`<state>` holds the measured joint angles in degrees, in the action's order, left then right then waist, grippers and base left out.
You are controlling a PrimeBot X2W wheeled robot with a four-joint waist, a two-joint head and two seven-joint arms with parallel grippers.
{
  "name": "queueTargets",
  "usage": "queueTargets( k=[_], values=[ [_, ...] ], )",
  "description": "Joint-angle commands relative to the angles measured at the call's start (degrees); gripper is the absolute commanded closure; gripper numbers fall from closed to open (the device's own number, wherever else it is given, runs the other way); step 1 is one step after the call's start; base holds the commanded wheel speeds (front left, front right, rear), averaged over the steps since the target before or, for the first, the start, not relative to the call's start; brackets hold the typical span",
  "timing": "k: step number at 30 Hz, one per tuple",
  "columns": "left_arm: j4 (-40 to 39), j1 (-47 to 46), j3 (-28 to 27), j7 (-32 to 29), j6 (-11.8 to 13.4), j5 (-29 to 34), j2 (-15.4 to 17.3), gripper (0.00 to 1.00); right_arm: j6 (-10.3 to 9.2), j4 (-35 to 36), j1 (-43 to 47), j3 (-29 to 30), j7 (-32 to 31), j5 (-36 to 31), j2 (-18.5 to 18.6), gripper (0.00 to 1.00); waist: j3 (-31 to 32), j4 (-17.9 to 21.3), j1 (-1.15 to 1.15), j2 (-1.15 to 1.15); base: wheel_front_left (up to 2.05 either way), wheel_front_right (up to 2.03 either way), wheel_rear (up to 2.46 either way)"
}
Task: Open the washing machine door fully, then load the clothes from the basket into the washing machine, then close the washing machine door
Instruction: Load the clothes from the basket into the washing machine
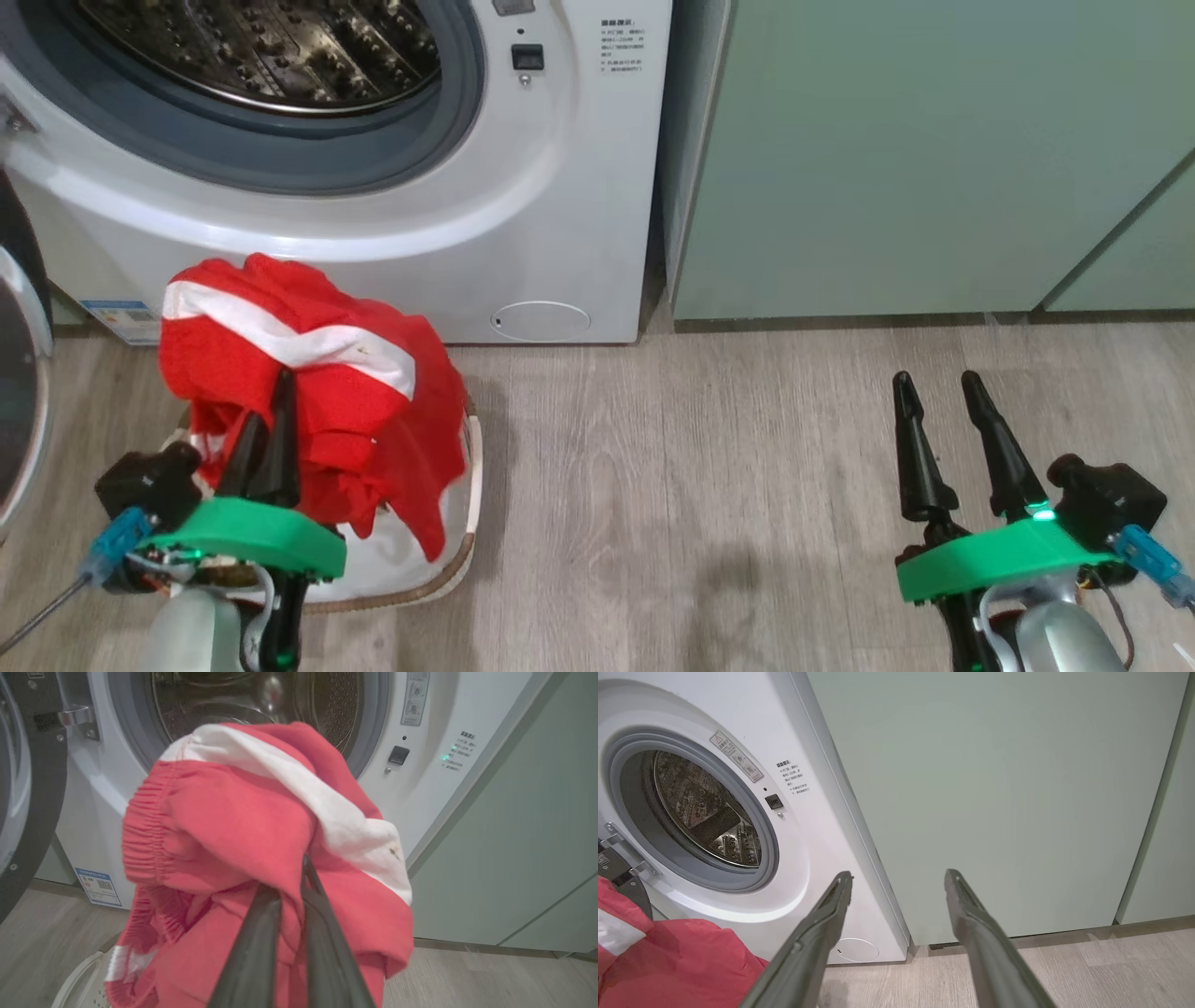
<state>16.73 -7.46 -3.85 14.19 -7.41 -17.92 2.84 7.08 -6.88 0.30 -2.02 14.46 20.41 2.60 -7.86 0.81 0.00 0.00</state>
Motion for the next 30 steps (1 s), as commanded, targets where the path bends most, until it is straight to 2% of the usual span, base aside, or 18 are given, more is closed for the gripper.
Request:
queueTargets(
  k=[1, 20, 30],
  values=[
    [-2.7, -1.0, -1.6, 0.8, -0.1, -0.2, 0.4, 1.0, 0.41, 1.6, -0.5, -1.2, 0.5, -0.2, 0.3, 0.0, 0.2, -0.1, 0.0, 0.0, 0.0, 0.0, 0.0],
    [-8.1, 1.6, -0.4, 0.8, -0.1, -0.6, 0.1, 1.0, 0.41, 1.7, 0.0, -1.3, 0.5, -0.4, 0.3, 0.0, 1.1, 0.2, 0.0, 0.0, 0.0, 0.0, 0.0],
    [-9.5, -2.8, -1.8, 0.8, -0.1, -2.1, 0.2, 1.0, 0.41, 2.5, -0.9, -1.2, 0.5, -1.3, 0.3, 0.0, -3.8, 1.1, 0.0, 0.0, 0.0, 0.0, 0.0]
  ],
)
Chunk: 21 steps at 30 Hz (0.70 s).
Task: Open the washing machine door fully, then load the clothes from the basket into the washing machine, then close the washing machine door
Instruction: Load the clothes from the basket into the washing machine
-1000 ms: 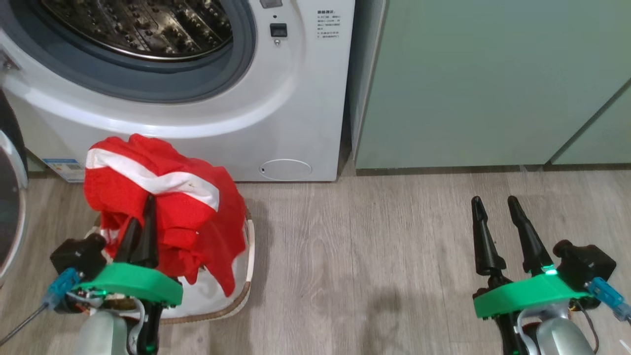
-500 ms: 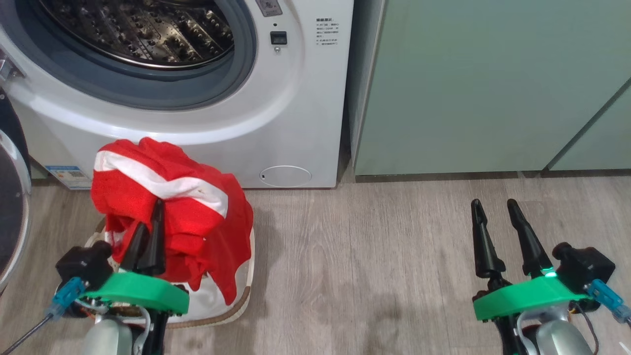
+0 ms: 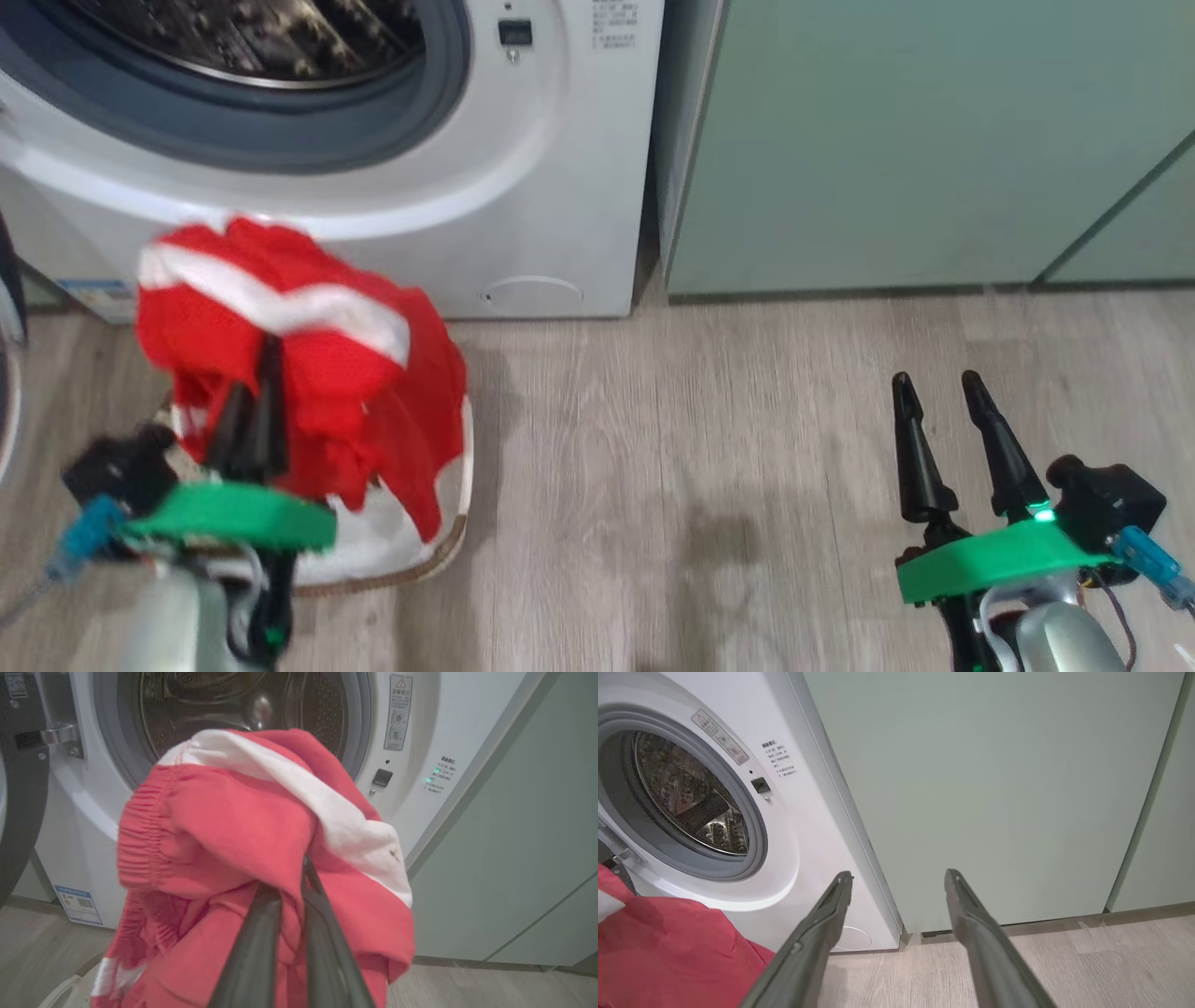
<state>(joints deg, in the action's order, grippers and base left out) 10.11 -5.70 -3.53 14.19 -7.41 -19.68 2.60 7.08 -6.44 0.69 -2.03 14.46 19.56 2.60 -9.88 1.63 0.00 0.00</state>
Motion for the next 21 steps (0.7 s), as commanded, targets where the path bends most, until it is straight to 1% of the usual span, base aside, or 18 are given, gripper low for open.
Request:
queueTargets(
  k=[1, 5, 8, 10, 11, 13, 16, 19, 21],
  values=[
    [-3.1, -5.7, -2.7, 0.8, -0.1, -0.8, 0.5, 1.0, 0.41, 2.1, -1.4, -1.1, 0.5, -0.6, 0.3, 0.0, -2.5, 0.4, 0.0, 0.0, 0.0, 0.0, 0.0],
    [-4.0, -10.8, -5.4, 0.8, -0.1, -1.8, 1.1, 1.0, 0.41, 2.4, -1.8, -1.3, 0.5, -1.1, 0.3, 0.0, -5.9, 1.4, 0.0, 0.0, 0.0, 0.0, 0.0],
    [-3.8, -15.4, -6.2, 0.8, -0.1, -1.7, 2.9, 1.0, 0.41, 3.0, -2.9, -1.6, 0.5, -1.1, 0.3, 0.0, -8.9, 2.7, 0.0, 0.0, 0.0, 0.0, 0.0],
    [-2.3, -18.6, -6.9, 0.8, -0.1, -1.7, 4.2, 1.0, 0.41, 3.3, -3.4, -1.8, 0.5, -1.0, 0.3, 0.0, -10.8, 3.7, 0.0, 0.0, 0.0, 0.0, 0.0],
    [-2.3, -18.6, -6.9, 0.8, -0.1, -1.7, 4.2, 1.0, 0.41, 3.3, -3.4, -1.8, 0.5, -1.0, 0.3, 0.0, -10.8, 3.7, 0.0, 0.0, 0.0, 0.0, 0.0],
    [0.4, -24.4, -7.9, 0.8, -0.1, -3.6, 6.3, 1.0, 0.41, 3.8, -3.5, -1.4, 0.5, -0.5, 0.3, 0.0, -13.7, 5.4, 0.0, 0.0, 0.0, 0.0, 0.0],
    [3.1, -30.6, -8.0, 0.8, -0.1, -3.7, 10.6, 1.0, 0.41, 4.5, -3.9, -1.1, 0.5, -0.2, 0.3, 0.0, -17.1, 7.3, 0.0, 0.0, 0.0, 0.0, 0.0],
    [7.0, -37.5, -6.7, 0.5, -0.1, -4.7, 15.3, 1.0, 0.41, 5.4, -4.7, -0.9, 0.5, 0.7, 0.3, 0.0, -20.6, 8.8, 0.0, 0.0, 0.0, 0.0, 0.0],
    [9.2, -42.8, -4.9, -1.6, -0.1, -5.5, 19.0, 1.0, 0.41, 6.0, -5.2, -1.0, 0.5, 1.3, 0.3, 0.0, -23.2, 9.7, 0.0, 0.0, 0.0, 0.0, 0.0]
  ],
)
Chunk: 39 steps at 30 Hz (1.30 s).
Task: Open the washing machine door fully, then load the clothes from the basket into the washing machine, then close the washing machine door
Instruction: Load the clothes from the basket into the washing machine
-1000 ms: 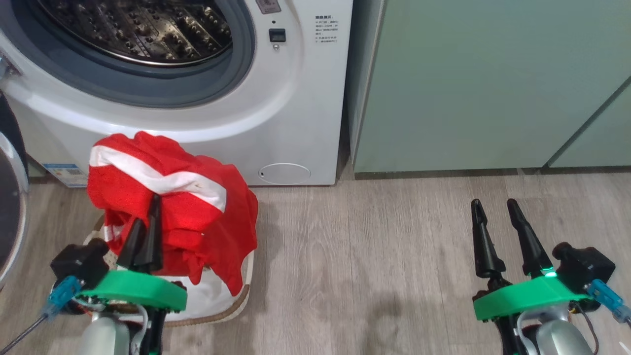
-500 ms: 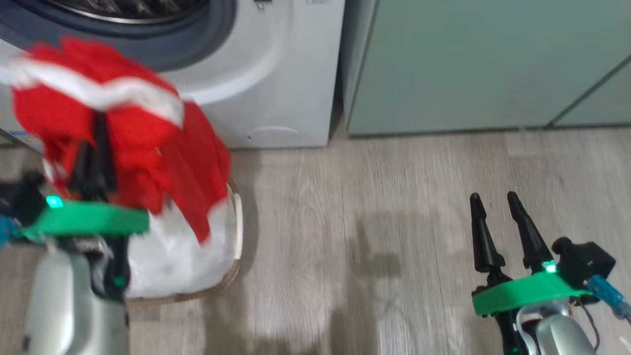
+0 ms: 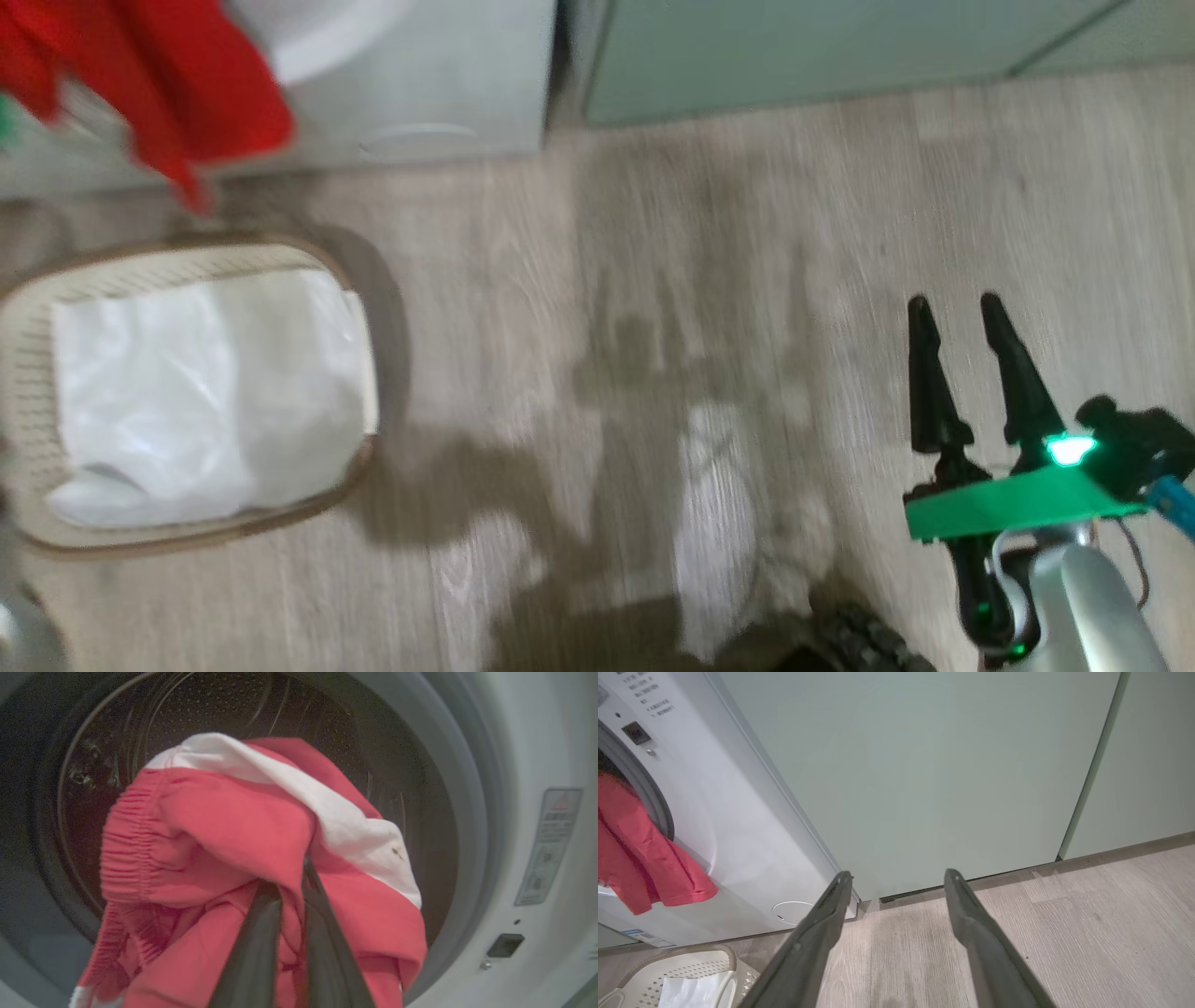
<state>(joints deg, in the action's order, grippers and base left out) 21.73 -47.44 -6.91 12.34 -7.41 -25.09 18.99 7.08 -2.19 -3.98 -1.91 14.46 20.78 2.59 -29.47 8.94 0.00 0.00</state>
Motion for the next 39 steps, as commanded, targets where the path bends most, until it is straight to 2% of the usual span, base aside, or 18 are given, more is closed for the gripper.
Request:
queueTargets(
  k=[1, 4, 7, 10, 14, 17, 21, 27, 30, 39],
  values=[
    [-1.4, -3.7, -0.9, -0.8, -0.1, -0.6, 4.4, 1.0, 0.41, 2.1, -0.9, -1.1, 0.5, 0.5, 0.3, 0.0, -4.9, 2.8, 0.0, 0.0, 0.0, 0.0, 0.0],
    [1.3, -11.5, 1.2, -4.0, -0.1, -2.1, 9.4, 1.0, 0.41, 2.7, -2.1, -1.4, 0.5, 2.0, 0.3, 0.0, -8.7, 4.1, 0.0, 0.0, 0.0, 0.0, 0.0],
    [3.3, -18.1, 5.7, -7.5, -0.1, -2.9, 14.9, 1.0, 0.41, 2.9, -3.4, -2.4, 0.5, 3.3, 0.3, 0.0, -12.2, 5.5, 0.0, 0.0, 0.0, 0.0, 0.0],
    [5.3, -24.5, 9.5, -10.6, -0.1, -4.9, 19.1, 1.0, 0.41, 2.8, -4.6, -3.7, 0.5, 4.6, 0.3, 0.0, -15.1, 6.9, 0.0, 0.0, 0.0, 0.0, 0.0],
    [7.9, -33.1, 14.3, -13.5, -0.1, -6.4, 23.5, 1.0, 0.41, 2.7, -6.1, -5.4, 0.5, 6.2, 0.3, 0.0, -17.8, 8.8, 0.0, 0.0, 0.0, 0.0, 0.0],
    [9.9, -39.5, 17.3, -13.9, -0.1, -5.9, 25.5, 1.0, 0.41, 2.4, -7.0, -6.5, 0.5, 7.3, 0.3, 0.0, -18.8, 10.2, 0.0, 0.0, 0.0, 0.0, 0.0],
    [13.0, -46.3, 21.4, -12.6, -0.1, -5.4, 25.9, 1.0, 0.41, 1.8, -7.5, -7.6, 0.5, 8.5, 0.3, 0.0, -19.1, 11.3, 0.0, 0.0, 0.0, 0.0, 0.0],
    [20.2, -55.6, 21.3, -2.7, 1.2, -3.1, 24.0, 1.0, 0.41, 1.5, -7.7, -8.8, 0.5, 9.5, 0.3, 0.0, -19.0, 12.2, 0.0, 0.0, 0.0, 0.0, 0.0],
    [23.7, -57.7, 22.1, -0.5, 1.1, -2.2, 23.0, 1.0, 0.41, 1.6, -7.6, -8.6, 0.5, 9.7, 0.3, 0.0, -19.2, 12.1, 0.0, 0.0, 0.0, 0.0, 0.0],
    [33.3, -57.9, 28.2, -4.8, 0.1, -1.0, 21.7, 1.0, 0.41, 1.6, -7.8, -9.1, 0.5, 9.7, 0.3, 0.0, -20.1, 12.1, 0.0, 0.0, 0.0, 0.0, 0.0]
  ],
)
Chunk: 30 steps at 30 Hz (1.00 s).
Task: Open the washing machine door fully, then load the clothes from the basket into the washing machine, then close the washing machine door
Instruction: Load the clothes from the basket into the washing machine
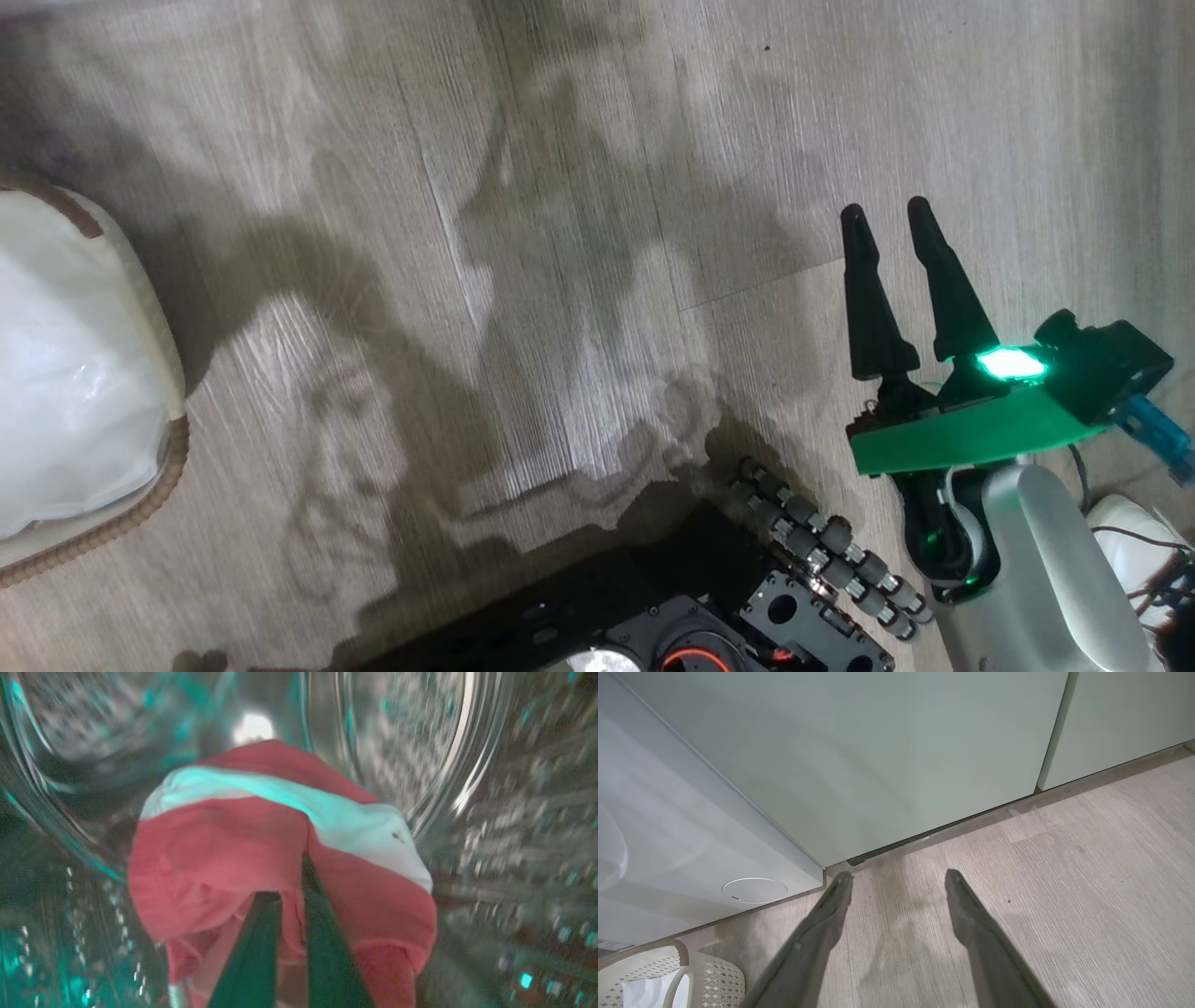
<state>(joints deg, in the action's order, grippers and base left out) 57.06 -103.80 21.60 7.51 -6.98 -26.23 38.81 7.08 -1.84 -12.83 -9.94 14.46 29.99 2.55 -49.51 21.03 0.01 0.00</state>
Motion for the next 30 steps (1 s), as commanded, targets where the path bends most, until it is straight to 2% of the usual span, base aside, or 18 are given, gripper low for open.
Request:
queueTargets(
  k=[1, 6, 13, 14, 16, 23, 30],
  values=[
    [-1.2, -1.5, 0.5, -0.6, -0.4, 0.2, 1.8, 1.0, 0.41, 1.2, 1.0, -1.2, 0.5, 0.6, 0.3, 0.0, -0.2, 0.1, -0.01, 0.0, 0.0, 0.0, 0.0],
    [0.1, -0.8, 5.0, -3.4, -0.5, -0.9, 1.9, 1.0, 0.41, 1.3, 0.8, -1.1, 0.5, 0.6, 0.3, 0.0, -0.7, 0.3, -0.01, 0.0, 0.0, 0.0, 0.0],
    [0.7, -1.2, 8.5, -3.8, -0.5, -3.7, 2.9, 1.0, 0.41, 1.1, 0.4, -1.6, 0.5, 0.9, 0.3, 0.0, -1.0, 0.8, -0.01, 0.0, 0.0, 0.0, 0.0],
    [0.9, -1.3, 8.9, -3.7, -0.5, -3.9, 2.9, 0.88, 0.41, 1.1, 0.4, -1.6, 0.5, 1.0, 0.3, 0.0, -1.0, 0.9, -0.01, 0.0, 0.0, 0.0, 0.0],
    [1.5, -1.5, 9.6, -3.4, -0.5, -4.2, 3.0, 0.0, 0.41, 1.0, 0.4, -1.6, 0.5, 1.0, 0.3, 0.0, -0.9, 0.9, -0.01, 0.0, 0.0, 0.0, 0.0],
    [3.0, -1.6, 12.0, -2.3, -0.5, -5.5, 2.8, 0.0, 0.41, 0.8, 0.2, -1.1, 0.5, 0.8, 0.3, 0.0, -0.1, 0.6, -0.01, 0.0, 0.0, 0.0, 0.0],
    [3.9, 1.6, 13.8, -0.2, -0.5, -8.5, 1.8, 0.0, 0.41, 0.8, 0.0, 0.5, 0.5, -0.6, 0.3, 0.0, 2.7, -1.5, -0.01, 0.0, 0.0, 0.0, 0.0]
  ],
)
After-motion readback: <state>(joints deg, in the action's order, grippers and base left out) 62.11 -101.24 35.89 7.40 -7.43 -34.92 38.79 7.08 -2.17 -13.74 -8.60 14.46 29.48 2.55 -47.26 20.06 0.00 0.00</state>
